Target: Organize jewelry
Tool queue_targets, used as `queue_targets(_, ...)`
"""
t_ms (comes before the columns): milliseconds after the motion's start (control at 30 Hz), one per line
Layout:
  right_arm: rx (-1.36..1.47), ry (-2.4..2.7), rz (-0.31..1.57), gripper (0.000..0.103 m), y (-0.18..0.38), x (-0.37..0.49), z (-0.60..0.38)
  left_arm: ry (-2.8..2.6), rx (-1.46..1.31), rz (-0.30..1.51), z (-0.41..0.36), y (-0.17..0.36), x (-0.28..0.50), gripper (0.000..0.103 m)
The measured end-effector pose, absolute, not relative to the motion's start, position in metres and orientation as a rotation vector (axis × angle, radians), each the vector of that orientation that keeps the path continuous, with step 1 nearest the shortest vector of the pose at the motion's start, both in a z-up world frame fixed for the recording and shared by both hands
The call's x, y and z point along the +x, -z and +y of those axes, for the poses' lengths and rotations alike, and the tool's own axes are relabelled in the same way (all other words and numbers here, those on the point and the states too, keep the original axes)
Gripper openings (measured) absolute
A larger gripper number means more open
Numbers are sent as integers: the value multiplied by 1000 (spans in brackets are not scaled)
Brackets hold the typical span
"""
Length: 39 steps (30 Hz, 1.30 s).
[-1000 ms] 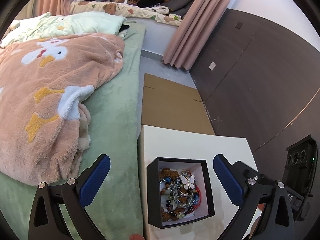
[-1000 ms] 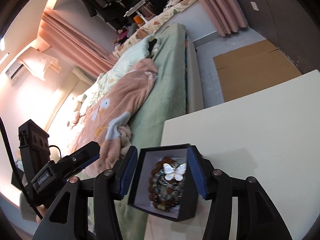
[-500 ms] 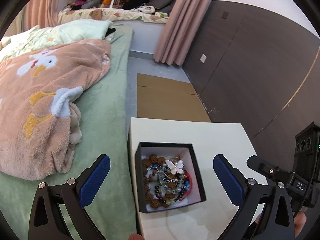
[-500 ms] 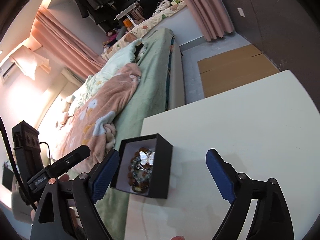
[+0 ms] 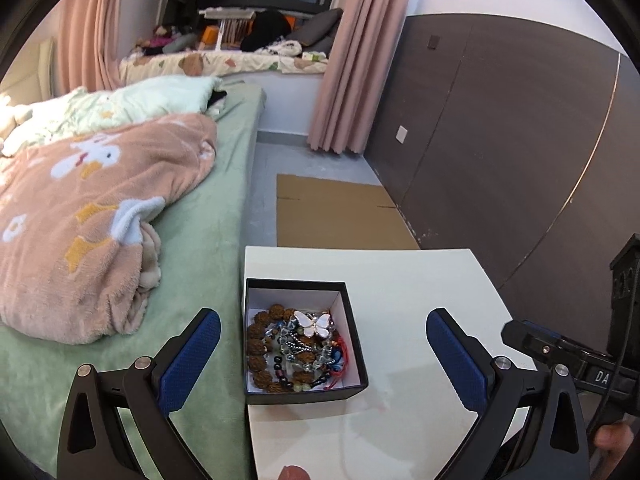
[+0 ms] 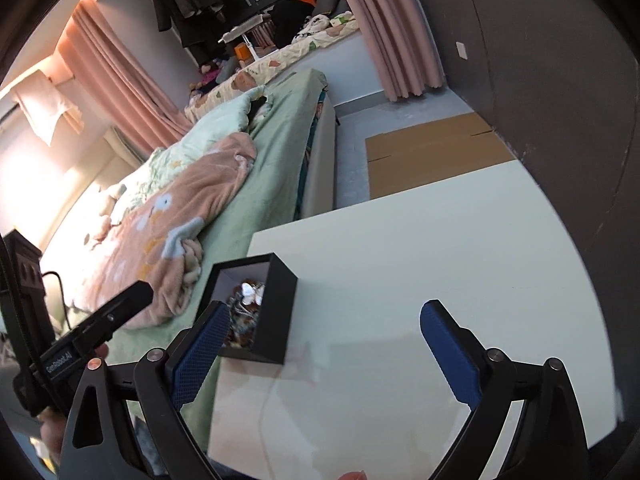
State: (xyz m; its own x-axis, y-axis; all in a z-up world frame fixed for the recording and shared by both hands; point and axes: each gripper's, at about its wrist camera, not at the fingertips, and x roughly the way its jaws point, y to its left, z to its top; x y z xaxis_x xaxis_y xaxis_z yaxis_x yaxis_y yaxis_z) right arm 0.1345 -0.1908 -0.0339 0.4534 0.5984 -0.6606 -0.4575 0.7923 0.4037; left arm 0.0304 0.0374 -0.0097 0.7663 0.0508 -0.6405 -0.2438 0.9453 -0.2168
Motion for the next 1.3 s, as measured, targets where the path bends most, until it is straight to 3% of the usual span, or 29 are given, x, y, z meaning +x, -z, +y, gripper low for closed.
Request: queue_targets(1300,88,-629,820,97,9,113,-251,-188,-195,604,-27,1,11,102)
